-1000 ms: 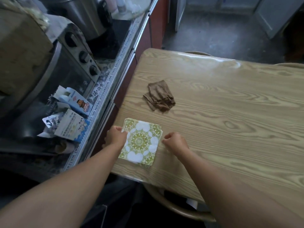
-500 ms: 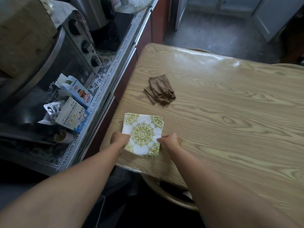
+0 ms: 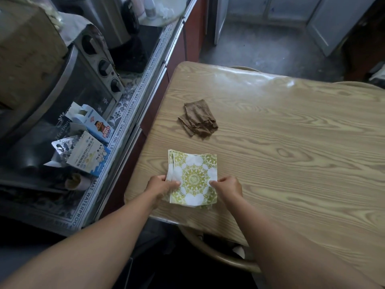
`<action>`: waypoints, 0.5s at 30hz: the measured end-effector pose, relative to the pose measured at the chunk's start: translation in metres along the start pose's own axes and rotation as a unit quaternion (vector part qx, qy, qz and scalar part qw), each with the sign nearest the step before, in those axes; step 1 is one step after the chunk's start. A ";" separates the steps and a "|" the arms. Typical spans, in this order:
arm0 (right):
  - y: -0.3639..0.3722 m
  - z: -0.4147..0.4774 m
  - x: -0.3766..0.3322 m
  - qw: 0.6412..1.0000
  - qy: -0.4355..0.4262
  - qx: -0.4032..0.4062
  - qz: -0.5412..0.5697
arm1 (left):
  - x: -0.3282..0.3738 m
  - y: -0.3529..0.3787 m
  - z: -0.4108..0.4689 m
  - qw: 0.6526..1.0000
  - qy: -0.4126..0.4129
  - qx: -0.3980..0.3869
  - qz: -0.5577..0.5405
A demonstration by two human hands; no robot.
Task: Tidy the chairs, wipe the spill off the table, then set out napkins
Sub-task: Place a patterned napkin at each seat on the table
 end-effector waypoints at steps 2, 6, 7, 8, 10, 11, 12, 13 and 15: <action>-0.005 -0.001 0.003 1.000 0.006 0.011 -0.017 | 0.000 0.003 0.000 1.000 -0.001 0.005 0.006; -0.014 -0.003 0.011 0.999 0.020 0.026 -0.041 | -0.003 0.004 0.005 0.999 -0.011 0.033 0.009; -0.015 -0.003 0.014 0.998 0.025 0.025 -0.043 | -0.003 0.003 0.006 0.999 -0.014 0.045 0.012; -0.016 -0.002 0.017 0.998 0.031 0.025 -0.042 | -0.005 0.001 0.009 0.998 -0.016 0.055 0.015; -0.016 0.000 0.021 0.999 0.034 0.023 -0.033 | -0.005 -0.001 0.011 0.997 -0.022 0.072 0.022; -0.016 0.001 0.023 0.999 0.035 0.021 -0.031 | -0.005 -0.001 0.012 0.997 -0.025 0.074 0.026; -0.016 0.002 0.024 0.999 0.036 0.018 -0.027 | -0.005 -0.001 0.013 0.996 -0.026 0.075 0.029; -0.015 0.003 0.024 0.999 0.036 0.016 -0.023 | -0.005 0.000 0.014 0.997 -0.027 0.072 0.028; -0.014 0.004 0.024 0.999 0.040 0.011 -0.022 | -0.004 0.002 0.014 0.997 -0.029 0.065 0.020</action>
Point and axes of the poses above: each hand's wrist, its own z-axis towards the middle knuckle, its own y-axis out of the palm, x = y × z, the point moved 4 cm from there along z, towards the middle knuckle, and after that the axes turned 7 degrees about y, right-handed, at the moved point
